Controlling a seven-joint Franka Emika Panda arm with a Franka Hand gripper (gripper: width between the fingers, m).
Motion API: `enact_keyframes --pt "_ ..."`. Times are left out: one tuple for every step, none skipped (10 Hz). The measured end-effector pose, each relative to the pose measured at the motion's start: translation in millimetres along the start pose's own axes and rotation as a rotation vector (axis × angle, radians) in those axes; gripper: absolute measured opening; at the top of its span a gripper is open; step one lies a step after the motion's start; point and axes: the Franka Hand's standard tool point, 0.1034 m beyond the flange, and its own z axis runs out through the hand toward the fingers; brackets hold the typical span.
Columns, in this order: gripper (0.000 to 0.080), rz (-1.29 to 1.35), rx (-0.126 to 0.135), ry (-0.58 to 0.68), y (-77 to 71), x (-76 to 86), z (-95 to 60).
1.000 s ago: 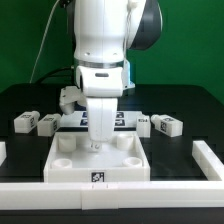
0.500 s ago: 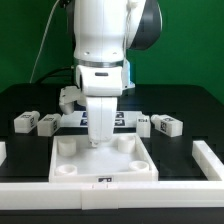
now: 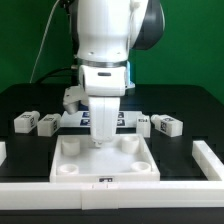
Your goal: Assemble one leg
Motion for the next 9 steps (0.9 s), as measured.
enact_keyframes --pt "0.0060 0.010 -0.001 0.003 0.8 11.2 -0.6" --pt "0.0060 0.013 -0.002 0.006 1.3 19.1 -0.9" --pt "0.0060 0.025 -0.004 0.010 2.7 31.3 -1.5" --pt "0.0060 0.021 -0.006 0.014 4.2 39.9 -2.2" --pt "0.0060 0.033 -0.009 0.019 6.5 49.9 -2.5" --pt "0.0060 0.046 -0.012 0.024 10.9 62.6 -3.1" --pt "0.0060 0.039 -0.018 0.028 16.0 71.1 -4.5" --pt "0.0060 0.046 -0.015 0.029 20.1 78.0 -6.5" --pt "0.0060 0.054 0.001 0.026 20.3 83.8 -7.0"
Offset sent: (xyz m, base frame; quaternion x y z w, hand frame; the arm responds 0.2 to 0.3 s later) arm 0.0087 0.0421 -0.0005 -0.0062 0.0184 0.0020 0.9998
